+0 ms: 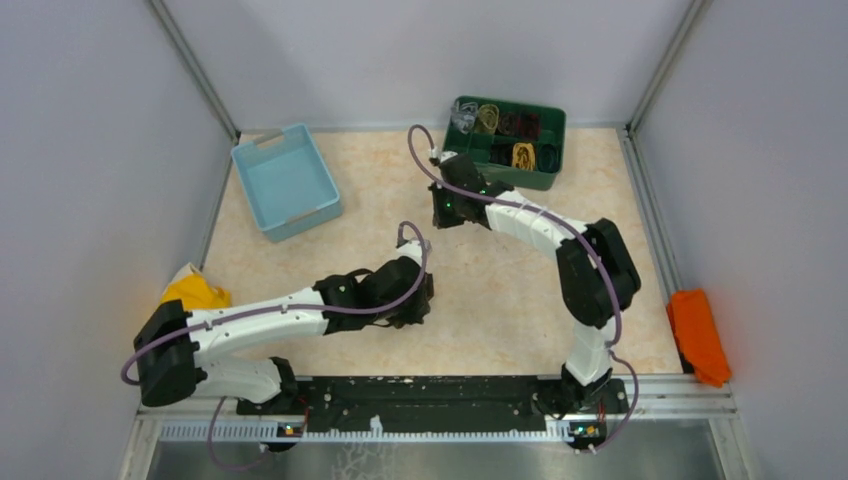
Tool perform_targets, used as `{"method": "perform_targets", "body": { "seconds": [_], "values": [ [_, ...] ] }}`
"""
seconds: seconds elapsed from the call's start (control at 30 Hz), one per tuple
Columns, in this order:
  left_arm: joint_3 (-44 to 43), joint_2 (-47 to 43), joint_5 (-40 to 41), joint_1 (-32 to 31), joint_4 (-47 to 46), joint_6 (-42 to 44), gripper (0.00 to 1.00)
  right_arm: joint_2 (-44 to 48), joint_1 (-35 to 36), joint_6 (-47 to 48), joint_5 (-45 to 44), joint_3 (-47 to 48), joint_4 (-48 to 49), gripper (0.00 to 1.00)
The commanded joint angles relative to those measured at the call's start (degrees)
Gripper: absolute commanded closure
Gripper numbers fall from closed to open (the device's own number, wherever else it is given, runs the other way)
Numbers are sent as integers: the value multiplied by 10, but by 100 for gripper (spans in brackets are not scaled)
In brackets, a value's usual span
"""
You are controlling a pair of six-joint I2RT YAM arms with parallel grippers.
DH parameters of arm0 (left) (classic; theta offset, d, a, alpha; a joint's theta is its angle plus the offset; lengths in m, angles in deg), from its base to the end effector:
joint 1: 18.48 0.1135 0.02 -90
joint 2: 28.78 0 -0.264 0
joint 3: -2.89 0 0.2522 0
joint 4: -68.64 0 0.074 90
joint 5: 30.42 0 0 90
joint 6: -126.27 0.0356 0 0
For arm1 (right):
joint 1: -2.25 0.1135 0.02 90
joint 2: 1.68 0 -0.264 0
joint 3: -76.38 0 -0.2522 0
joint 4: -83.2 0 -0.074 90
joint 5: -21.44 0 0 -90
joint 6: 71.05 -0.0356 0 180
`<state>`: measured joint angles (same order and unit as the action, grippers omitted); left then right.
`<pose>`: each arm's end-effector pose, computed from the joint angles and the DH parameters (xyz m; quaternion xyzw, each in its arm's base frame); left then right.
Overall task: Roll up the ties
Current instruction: Roll the tie at the center of the board.
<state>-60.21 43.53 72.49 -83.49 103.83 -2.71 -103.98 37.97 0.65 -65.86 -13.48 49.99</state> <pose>0.1197 -0.2381 0.2486 0.1638 0.9023 -0.2396 0.3188 0.3236 0.2347 0.2403 -0.1489 0.9128 0.1918 0.3283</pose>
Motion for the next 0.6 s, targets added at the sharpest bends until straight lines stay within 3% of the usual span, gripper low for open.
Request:
{"method": "perform_targets", "body": {
  "seconds": [0.0,0.27,0.57],
  "values": [
    [21,16,33,-8,9,-44,100,-61,-10,36,91,78,-59,100],
    [49,57,77,-8,38,-97,100,-167,-11,61,273,145,-92,100],
    [63,85,65,-8,54,-116,100,-196,2,66,342,128,-75,100]
  ]
}}
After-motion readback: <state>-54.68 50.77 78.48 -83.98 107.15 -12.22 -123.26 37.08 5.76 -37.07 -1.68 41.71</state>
